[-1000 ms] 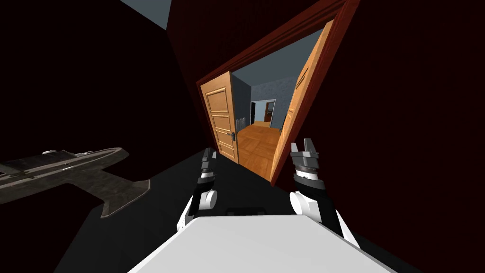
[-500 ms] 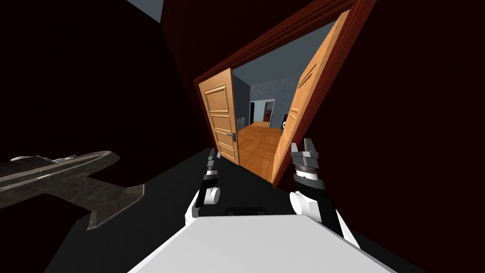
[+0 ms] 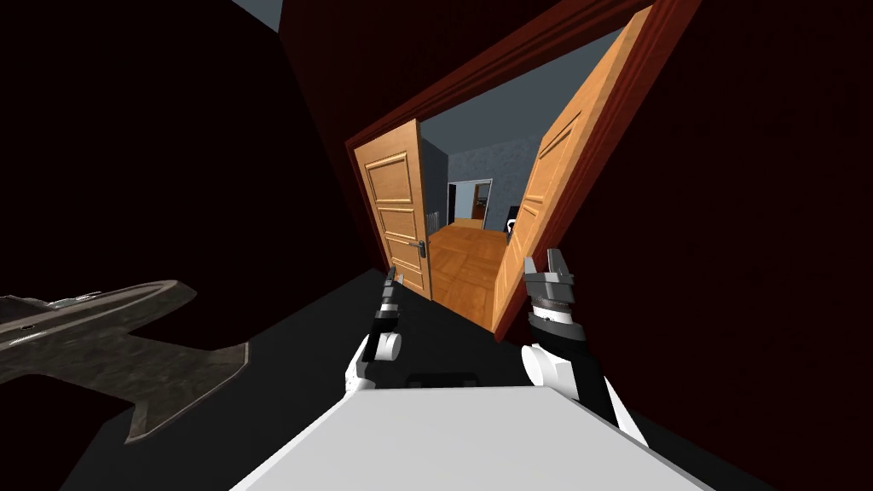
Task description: Push the door open
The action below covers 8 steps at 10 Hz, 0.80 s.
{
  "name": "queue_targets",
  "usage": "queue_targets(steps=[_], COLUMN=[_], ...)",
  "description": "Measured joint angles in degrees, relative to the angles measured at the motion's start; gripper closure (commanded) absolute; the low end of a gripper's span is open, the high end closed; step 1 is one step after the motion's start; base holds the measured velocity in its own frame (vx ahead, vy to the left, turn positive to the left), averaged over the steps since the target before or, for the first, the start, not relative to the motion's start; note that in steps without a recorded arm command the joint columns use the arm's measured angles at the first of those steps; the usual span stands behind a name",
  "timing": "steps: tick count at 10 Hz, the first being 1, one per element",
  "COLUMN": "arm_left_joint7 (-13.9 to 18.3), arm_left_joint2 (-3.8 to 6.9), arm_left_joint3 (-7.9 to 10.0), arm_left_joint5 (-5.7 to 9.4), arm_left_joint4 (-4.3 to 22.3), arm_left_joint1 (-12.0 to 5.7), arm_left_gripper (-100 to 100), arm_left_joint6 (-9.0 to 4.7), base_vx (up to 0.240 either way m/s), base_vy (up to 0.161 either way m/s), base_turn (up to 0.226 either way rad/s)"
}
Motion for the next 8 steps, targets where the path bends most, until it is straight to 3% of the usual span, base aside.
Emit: queue_targets(steps=[8], arm_left_joint7=[1.44], arm_left_joint2=[0.75], arm_left_joint3=[-1.53], arm_left_joint5=[0.20], arm_left_joint4=[11.51], arm_left_joint1=[-7.78], arm_left_gripper=[-100], arm_left_joint6=[0.83], base_vx=[0.074], base_vy=[0.090], base_turn=[-0.047])
